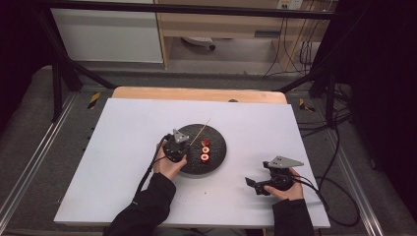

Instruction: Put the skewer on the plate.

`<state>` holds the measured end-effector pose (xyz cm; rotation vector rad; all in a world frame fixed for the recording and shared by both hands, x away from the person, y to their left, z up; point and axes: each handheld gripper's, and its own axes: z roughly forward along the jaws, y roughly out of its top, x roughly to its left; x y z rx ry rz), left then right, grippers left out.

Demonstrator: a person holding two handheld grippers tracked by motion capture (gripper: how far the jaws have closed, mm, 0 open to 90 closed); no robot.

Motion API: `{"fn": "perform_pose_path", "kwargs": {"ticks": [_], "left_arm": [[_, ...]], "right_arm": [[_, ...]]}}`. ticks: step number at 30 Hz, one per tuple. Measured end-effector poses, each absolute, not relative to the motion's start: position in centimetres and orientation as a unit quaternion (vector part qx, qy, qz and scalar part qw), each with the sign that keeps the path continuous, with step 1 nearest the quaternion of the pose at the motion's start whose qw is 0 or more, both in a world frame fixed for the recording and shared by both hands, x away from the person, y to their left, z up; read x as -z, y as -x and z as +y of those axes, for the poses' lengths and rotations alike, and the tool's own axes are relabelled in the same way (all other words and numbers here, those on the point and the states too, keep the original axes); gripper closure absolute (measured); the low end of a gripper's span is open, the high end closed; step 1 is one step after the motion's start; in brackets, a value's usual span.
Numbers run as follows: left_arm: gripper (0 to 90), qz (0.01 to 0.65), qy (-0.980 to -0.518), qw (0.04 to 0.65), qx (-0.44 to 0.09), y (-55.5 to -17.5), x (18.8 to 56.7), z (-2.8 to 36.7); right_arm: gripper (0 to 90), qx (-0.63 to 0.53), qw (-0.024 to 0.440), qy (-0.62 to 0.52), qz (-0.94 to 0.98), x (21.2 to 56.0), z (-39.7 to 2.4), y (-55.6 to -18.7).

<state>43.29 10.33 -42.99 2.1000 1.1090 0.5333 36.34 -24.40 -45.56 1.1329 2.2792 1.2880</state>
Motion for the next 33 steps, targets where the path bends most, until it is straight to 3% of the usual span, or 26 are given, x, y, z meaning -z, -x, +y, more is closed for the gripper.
{"fn": "perform_pose_path", "kwargs": {"ticks": [12, 18, 24, 33], "left_arm": [[86.9, 0.424, -0.816, 0.339, -0.200, -43.3, 43.6, 10.0], [71.6, 0.408, -0.816, 0.360, -0.194, -42.7, 42.7, 10.9], [48.8, 0.378, -0.822, 0.384, -0.184, -41.4, 41.6, 12.7], [26.4, 0.350, -0.830, 0.396, -0.176, -39.2, 41.7, 17.1]], "right_arm": [[1.7, -0.446, 0.144, -0.395, 0.790, 45.6, -24.4, -36.3], [1.8, -0.447, 0.145, -0.394, 0.790, 45.6, -24.4, -36.3], [1.8, -0.448, 0.145, -0.395, 0.789, 45.4, -24.5, -36.2], [1.7, -0.446, 0.143, -0.395, 0.791, 45.5, -24.4, -36.2]]}}
